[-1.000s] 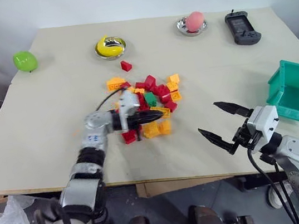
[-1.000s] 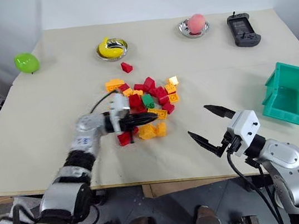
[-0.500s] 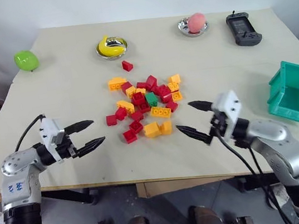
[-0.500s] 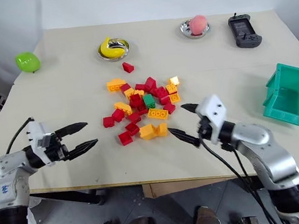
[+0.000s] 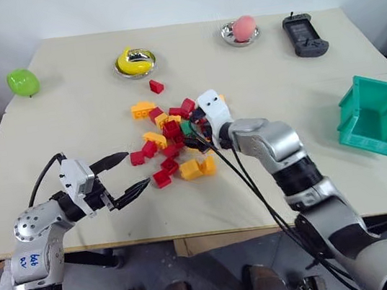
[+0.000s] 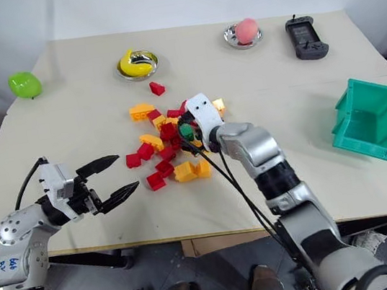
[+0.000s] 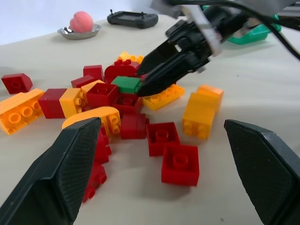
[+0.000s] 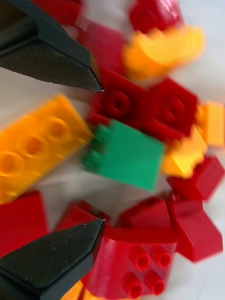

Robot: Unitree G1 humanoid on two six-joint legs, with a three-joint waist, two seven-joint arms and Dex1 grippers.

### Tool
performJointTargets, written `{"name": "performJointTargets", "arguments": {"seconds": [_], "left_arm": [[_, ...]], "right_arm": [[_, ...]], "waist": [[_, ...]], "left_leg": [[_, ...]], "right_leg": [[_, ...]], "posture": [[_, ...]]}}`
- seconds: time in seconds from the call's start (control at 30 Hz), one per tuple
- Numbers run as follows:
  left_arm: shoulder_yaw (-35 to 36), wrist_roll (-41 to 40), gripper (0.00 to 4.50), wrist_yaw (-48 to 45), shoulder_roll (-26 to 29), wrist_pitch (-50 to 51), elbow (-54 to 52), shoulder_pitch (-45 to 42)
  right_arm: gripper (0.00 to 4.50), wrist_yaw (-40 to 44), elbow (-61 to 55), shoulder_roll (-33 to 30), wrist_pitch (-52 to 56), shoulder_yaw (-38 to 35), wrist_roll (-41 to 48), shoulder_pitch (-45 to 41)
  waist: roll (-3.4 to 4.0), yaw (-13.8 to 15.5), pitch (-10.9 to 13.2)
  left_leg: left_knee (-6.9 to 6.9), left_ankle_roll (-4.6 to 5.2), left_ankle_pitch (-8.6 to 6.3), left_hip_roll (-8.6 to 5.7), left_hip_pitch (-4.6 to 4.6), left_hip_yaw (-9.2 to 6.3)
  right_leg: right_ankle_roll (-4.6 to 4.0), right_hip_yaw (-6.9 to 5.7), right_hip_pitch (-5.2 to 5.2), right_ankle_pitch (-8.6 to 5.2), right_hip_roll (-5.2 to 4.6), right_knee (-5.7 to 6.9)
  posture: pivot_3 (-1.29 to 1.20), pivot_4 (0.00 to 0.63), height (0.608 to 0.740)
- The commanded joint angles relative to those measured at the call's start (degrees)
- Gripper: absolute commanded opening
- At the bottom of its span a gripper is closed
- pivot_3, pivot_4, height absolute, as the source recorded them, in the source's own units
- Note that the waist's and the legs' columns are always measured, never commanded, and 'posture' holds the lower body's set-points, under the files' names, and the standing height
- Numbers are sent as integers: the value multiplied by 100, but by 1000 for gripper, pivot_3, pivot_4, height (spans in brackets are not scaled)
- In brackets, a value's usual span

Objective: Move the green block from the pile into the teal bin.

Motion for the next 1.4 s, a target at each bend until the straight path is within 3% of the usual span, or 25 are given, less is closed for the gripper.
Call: {"name": "performJointTargets", "arguments": {"seconds": [0.03, 0.2, 0.33, 0.53, 1.07, 1.17, 1.27, 1.4], "left_arm": [[-21, -111, 4464, 64, -14, -68, -248, 32], [-57, -138, 4464, 75, -23, -71, -244, 68], [-85, -145, 4500, 41, -8, -91, -191, 20], [-83, -144, 4500, -37, 35, -142, -80, -53], [-414, -108, 4500, -326, -71, -307, 337, -434], [-496, -75, 4500, -406, -99, -367, 483, -548], [-535, -64, 4500, -459, -104, -410, 570, -636], [-490, -41, 4500, -450, -77, -502, 661, -637]], "right_arm": [[4500, -181, 441, 84, -279, -358, -63, -216], [4500, -234, 840, 151, -447, -546, -132, -389], [3616, -122, 932, 231, -504, -461, -197, -415], [1728, 273, 677, 272, -953, -87, -440, -229], [1728, 903, -604, -188, -1133, -441, -190, 307], [2313, 970, -791, -132, -1043, -471, -76, 378], [3246, 974, -823, -86, -1075, -416, -97, 365], [4483, 1492, -578, -339, -1481, 496, -718, 252]], "waist": [[0, 0, 0], [0, -19, 0], [0, -46, 0], [1, -110, 0], [1, -136, 0], [1, -143, 0], [1, -138, 0], [1, -139, 0]], "left_leg": [[-1, 0, 0, 0, 0, 1], [-2, 0, 0, 1, 0, 6], [-4, 0, 0, 2, 0, 10], [-5, -1, 0, 4, 1, 12], [-8, -1, 0, 7, -6, 31], [-13, -1, 1, 10, -6, 43], [-12, -1, 1, 11, -7, 47], [-12, -1, 0, 10, -6, 49]], "right_leg": [[0, 0, -1, 0, 0, 0], [-1, 1, -3, 0, 0, 0], [-2, 2, -10, 0, 0, 4], [-3, 3, -12, 0, 0, 10], [-6, 8, -39, 1, -1, 20], [-9, 9, -51, 2, -1, 28], [-11, 10, -53, 3, -2, 28], [-11, 11, -53, 3, -2, 28]], "posture": [[0, 150, 740], [0, 150, 740], [0, 150, 740], [0, 150, 740], [0, 150, 740], [0, 150, 740], [0, 150, 740], [0, 150, 740]]}}
